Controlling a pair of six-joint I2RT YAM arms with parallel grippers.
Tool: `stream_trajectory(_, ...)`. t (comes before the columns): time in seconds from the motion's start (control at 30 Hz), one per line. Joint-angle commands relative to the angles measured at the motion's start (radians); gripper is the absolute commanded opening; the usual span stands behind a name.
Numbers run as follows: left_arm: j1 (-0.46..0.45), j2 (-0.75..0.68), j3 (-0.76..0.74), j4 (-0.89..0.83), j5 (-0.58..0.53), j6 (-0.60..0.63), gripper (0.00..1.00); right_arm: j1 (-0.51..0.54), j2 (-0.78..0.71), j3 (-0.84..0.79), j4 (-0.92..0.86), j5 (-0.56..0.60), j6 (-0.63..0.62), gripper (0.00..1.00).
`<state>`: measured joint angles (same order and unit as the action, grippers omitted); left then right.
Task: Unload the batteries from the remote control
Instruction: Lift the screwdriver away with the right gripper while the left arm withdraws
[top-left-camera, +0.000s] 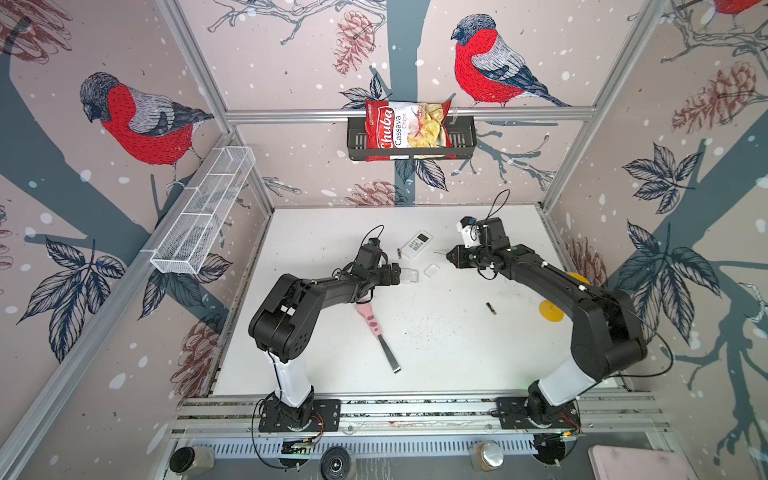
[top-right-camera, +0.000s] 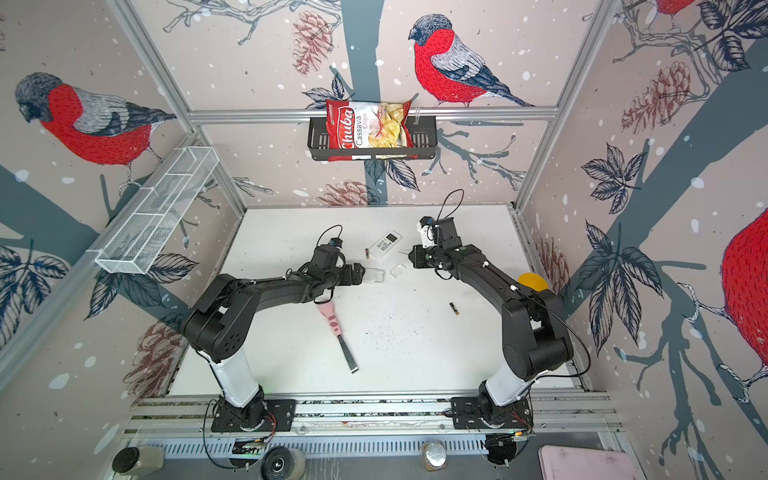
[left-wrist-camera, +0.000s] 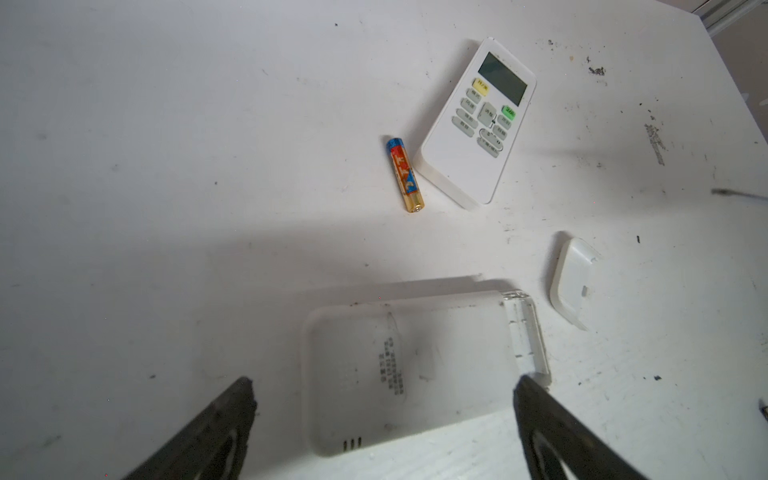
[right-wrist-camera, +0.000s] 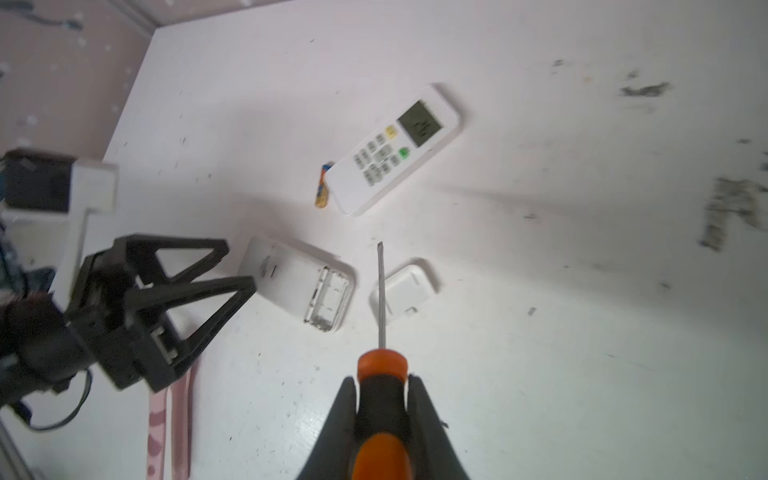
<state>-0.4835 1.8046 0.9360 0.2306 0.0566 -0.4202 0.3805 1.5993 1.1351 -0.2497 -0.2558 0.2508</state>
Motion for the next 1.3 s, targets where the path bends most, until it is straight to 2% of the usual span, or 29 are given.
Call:
stream_trajectory(0.0,0.003,-0.028,-0.009,0.006,0.001,0.008,0.96,-0.015,-0.043,-0.002,-0.068,0.256,0.061,0.0)
stream_trajectory(0.07,0.001,-0.04,-0.019,0.015,0.011,0.009,0.96,-0.015,-0.06,0.006,-0.151,0.386,0.07,0.0)
stream_trajectory(0.2,0.002,-0.061,-0.045,0.047,0.025,-0.001,0.96,-0.024,-0.055,0.007,-0.252,0.5,0.086,0.0)
stream_trajectory(0.33,0.003,-0.084,-0.07,0.06,0.032,-0.006,0.96,-0.045,-0.073,-0.054,-0.186,0.474,0.092,0.0)
stream_trajectory(0.57,0.002,-0.171,-0.125,0.044,0.013,0.001,0.96,-0.047,-0.106,-0.163,0.061,0.319,0.079,0.0)
stream_trajectory(0.7,0.001,-0.205,-0.139,0.029,0.01,0.0,0.96,-0.048,-0.08,-0.196,0.179,0.332,0.09,0.0)
stream_trajectory(0.83,0.001,-0.234,-0.156,0.018,0.002,-0.002,0.96,-0.056,-0.017,-0.197,0.236,0.396,0.11,0.0)
stream_trajectory(0.97,0.002,-0.257,-0.178,0.021,-0.001,-0.006,0.96,-0.059,0.028,-0.212,0.317,0.38,0.122,0.0)
stream_trajectory(1.0,0.002,-0.262,-0.181,0.018,-0.006,-0.007,0.96,-0.056,0.035,-0.217,0.337,0.374,0.123,0.01)
stream_trajectory(1.13,0.001,-0.284,-0.194,0.01,-0.019,-0.006,0.96,-0.046,0.057,-0.25,0.417,0.363,0.118,0.15)
stream_trajectory(1.27,0.001,-0.305,-0.197,-0.008,-0.034,-0.006,0.96,-0.032,0.089,-0.26,0.447,0.341,0.108,0.2)
